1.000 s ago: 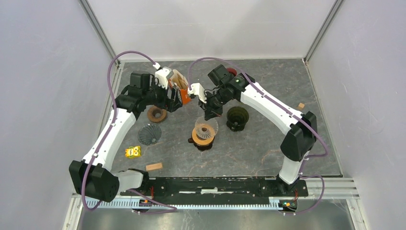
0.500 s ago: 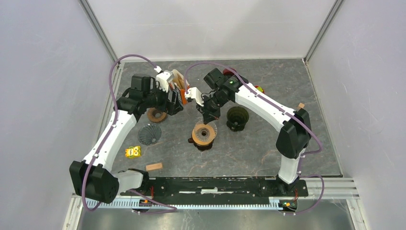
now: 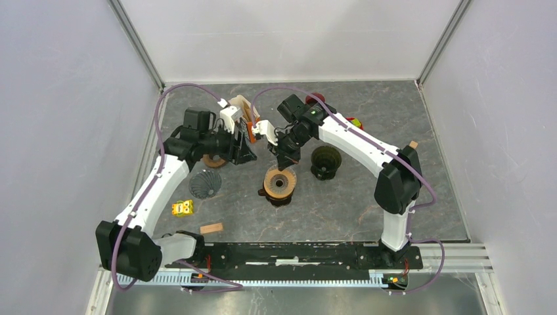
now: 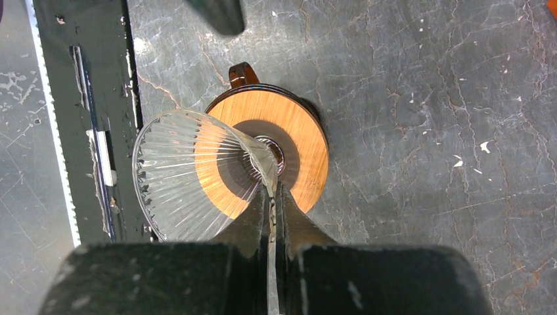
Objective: Place the coffee filter in the dripper
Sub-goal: Place the coffee dripper in the dripper holder.
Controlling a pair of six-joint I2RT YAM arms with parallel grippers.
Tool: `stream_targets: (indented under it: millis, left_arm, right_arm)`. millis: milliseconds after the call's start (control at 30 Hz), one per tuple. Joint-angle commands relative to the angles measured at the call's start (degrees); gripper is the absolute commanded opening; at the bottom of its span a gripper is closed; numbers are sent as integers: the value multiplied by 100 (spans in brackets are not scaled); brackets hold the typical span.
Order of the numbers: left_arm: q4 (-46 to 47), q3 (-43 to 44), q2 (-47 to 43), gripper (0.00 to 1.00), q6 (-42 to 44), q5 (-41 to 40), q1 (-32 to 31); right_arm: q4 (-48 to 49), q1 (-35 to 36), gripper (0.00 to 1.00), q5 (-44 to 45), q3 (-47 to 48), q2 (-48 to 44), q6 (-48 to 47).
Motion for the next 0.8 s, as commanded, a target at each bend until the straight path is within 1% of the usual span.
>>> stream_targets:
  millis: [0, 133, 300, 533, 600, 767]
  left_arm:
    - [163, -100, -12, 62, -437, 260, -305]
    - [336, -257, 35, 61, -903, 183, -463]
    - [445, -513, 40, 62, -1362, 37, -521]
    - [1154, -1084, 64, 62, -2151, 445, -524]
    - [1334, -1223, 66, 63, -2319, 616, -525]
    - [1550, -1357, 65, 62, -2551, 666, -526]
  right_arm:
    - [67, 26, 2, -11, 294, 23, 84]
    - [84, 31, 3, 22, 294, 57, 113]
    - [100, 30, 4, 71, 294, 87, 143]
    - [138, 30, 5, 128, 294, 120, 187]
    - [149, 16, 5, 147, 294, 126, 203]
    - [164, 22, 6, 168, 295, 137, 220]
